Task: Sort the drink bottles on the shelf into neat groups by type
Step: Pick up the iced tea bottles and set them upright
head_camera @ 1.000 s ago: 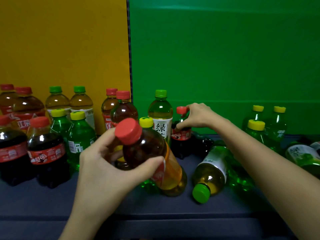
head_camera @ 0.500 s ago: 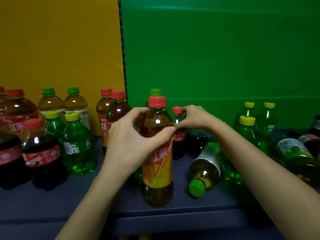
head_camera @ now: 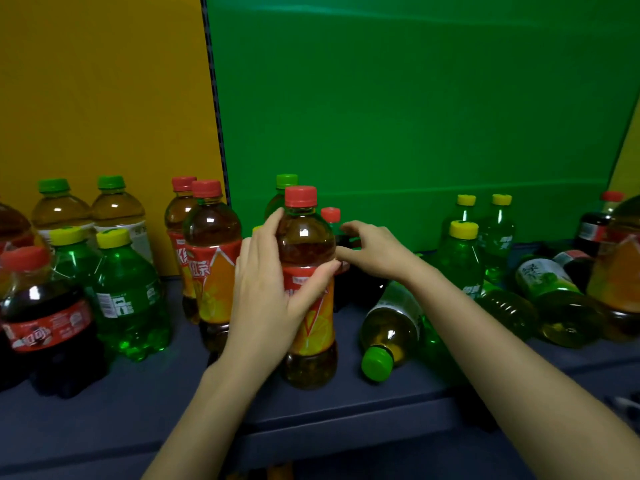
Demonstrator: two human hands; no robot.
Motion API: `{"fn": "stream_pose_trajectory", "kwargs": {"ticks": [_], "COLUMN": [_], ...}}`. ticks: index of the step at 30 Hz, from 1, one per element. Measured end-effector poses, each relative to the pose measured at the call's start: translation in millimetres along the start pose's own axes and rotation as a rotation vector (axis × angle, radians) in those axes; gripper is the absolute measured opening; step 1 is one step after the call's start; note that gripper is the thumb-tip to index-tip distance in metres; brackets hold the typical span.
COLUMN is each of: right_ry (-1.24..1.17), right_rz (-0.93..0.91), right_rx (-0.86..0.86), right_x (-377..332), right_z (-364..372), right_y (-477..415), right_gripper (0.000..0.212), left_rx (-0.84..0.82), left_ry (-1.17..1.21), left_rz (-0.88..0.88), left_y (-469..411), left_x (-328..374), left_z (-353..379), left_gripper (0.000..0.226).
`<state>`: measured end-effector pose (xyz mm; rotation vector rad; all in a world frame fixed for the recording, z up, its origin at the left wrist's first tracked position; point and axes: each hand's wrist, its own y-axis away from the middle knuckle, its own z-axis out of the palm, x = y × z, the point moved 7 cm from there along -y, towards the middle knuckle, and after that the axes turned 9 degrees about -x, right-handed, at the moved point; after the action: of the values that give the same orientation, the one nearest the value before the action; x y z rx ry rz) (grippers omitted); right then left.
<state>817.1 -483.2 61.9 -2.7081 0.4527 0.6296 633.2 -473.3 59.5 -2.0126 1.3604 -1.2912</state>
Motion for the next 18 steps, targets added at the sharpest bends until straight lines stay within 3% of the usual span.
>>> {"fn": "stream_pose_trajectory", "kwargs": {"ticks": [3, 6, 9, 13, 18], "right_ry": [0.013, -0.021, -0.019, -0.123, -0.282], "right_rz": [-0.038, -0.107, -0.157, -0.146, -0.161], "right_rx": [0.060, 0.108, 0.133, 0.138, 0.179], "right_x": [-4, -8, -6, 15, 56], "right_z": [-12, -27, -45, -74, -120], "right_y": [23, 60, 97, 131, 145], "right_gripper": [0.049, 0.034, 0.026, 0.016, 0.015], "left_rx": [0.098, 0.228, 0.184, -0.019, -0.066], "left_ry": [-0.122, -0.192, -0.102, -0.012, -0.053], "left_rz": [0.086, 0.271, 0.397, 0.311, 0.141], "left_y": [5, 24, 47, 61, 65], "left_x": [13, 36, 54, 58, 44], "left_z": [-5, -9, 4, 44, 80], "left_gripper": [0.074, 0.053, 0.026, 0.026, 0.049]}}
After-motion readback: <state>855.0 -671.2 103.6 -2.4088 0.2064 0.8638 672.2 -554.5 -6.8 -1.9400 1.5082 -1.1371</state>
